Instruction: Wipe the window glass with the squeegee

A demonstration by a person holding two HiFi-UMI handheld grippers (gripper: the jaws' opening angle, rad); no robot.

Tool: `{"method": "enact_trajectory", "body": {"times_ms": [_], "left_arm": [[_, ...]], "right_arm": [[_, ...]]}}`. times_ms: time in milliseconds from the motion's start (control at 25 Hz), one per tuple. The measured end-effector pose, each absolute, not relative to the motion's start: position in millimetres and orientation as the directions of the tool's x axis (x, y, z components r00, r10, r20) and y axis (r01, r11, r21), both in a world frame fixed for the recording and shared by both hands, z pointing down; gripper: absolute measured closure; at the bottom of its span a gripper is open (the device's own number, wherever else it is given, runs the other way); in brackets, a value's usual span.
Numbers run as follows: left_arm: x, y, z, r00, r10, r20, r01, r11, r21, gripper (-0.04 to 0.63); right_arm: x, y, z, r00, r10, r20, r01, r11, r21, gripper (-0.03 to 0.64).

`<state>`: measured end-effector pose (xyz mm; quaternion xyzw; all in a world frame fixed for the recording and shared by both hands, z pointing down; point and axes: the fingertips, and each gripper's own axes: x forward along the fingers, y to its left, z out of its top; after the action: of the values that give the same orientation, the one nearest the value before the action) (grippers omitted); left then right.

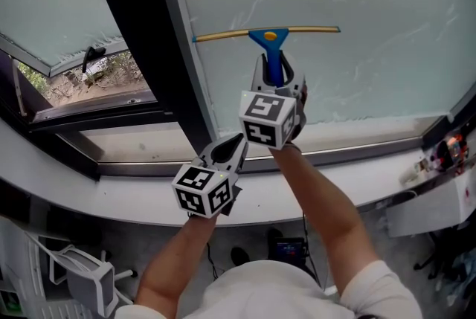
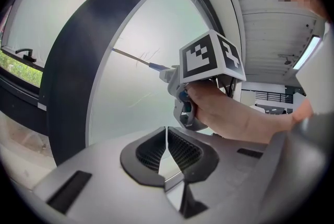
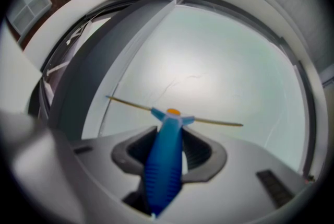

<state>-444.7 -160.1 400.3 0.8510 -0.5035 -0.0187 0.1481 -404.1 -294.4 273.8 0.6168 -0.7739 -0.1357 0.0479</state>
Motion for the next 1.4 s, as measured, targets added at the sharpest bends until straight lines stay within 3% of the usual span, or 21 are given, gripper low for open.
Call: {"method": "enact_trajectory", "body": {"times_ms": [1400], "left_arm": [[-433, -148, 485, 0.525, -0.816, 0.242, -0.831, -0.430, 0.353, 0.561]], "right_arm": [[-402, -293, 380, -0.240, -0.971, -0.020, -0.936, 0.226, 0.269, 0.462]]}}
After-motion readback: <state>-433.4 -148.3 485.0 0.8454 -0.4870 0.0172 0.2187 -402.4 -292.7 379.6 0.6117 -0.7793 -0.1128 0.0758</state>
